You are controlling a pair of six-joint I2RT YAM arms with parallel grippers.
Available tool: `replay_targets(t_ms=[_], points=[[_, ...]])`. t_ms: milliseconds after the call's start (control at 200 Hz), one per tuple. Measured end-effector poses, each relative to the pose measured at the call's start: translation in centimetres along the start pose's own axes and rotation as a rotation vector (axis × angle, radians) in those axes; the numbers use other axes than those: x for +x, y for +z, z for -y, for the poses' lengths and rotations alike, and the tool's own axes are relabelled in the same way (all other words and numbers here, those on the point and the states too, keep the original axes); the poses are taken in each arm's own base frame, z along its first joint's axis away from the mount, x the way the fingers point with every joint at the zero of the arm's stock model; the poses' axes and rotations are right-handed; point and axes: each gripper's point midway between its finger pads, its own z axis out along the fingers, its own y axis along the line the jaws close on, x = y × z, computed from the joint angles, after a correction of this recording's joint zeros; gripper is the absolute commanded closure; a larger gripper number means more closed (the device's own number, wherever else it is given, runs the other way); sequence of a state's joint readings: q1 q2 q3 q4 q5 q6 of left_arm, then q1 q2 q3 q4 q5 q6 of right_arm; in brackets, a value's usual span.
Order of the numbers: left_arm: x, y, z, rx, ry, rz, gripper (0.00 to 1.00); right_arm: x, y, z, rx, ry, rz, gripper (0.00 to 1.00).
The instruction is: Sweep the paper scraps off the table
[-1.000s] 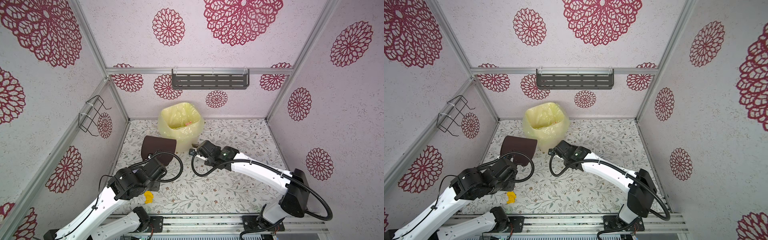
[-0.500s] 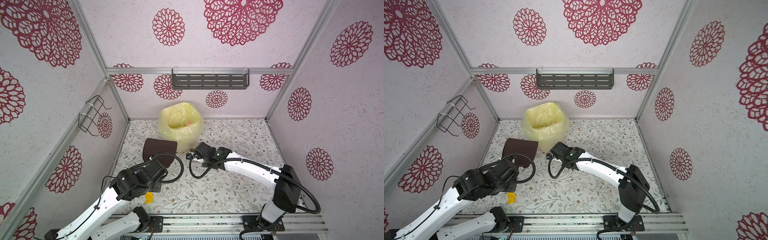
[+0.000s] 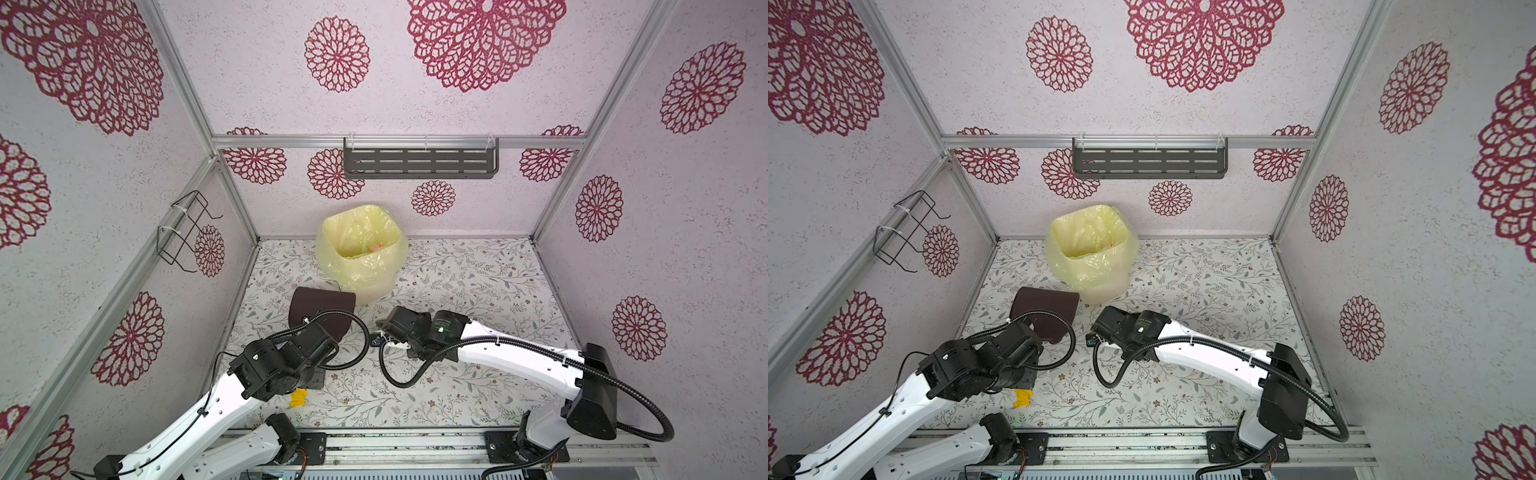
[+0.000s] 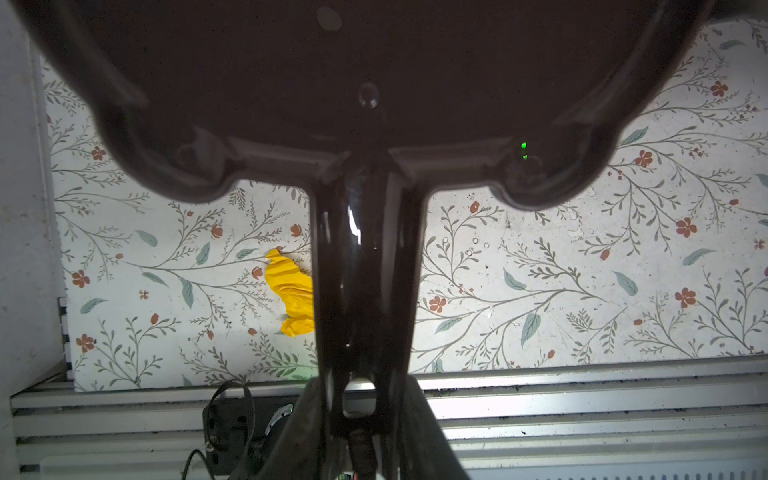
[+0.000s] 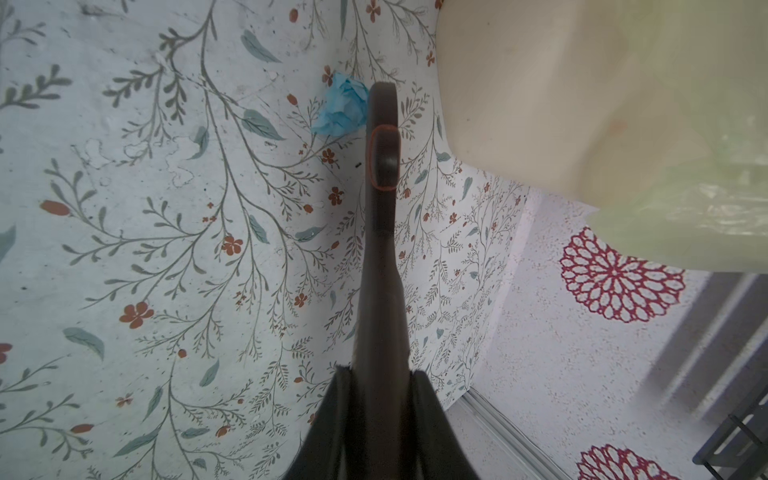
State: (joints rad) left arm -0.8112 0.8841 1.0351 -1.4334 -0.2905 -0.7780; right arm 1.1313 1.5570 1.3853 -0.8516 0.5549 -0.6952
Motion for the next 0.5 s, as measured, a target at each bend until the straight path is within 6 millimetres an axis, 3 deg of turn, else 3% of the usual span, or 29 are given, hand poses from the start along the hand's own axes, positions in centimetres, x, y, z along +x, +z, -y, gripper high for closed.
replay_targets(t_ms=[120,280,500], points=[[0.1,0.0,0.0,0.004,-0.014,-0.001,1.00,0.1,-0.2,0.6,0.025,0.008,-0.002,1.00],[0.2,-0.3,-0.1,0.019,-0.038,0.013,1.00,-1.4,0.4,1.1,0.051,-0.020,0.030,1.00],[0.2,-0.4,-0.1,0.028,-0.060,0.017,1.00,-3.9,2.7,-0.6,0.028,-0.125,0.039,1.00]])
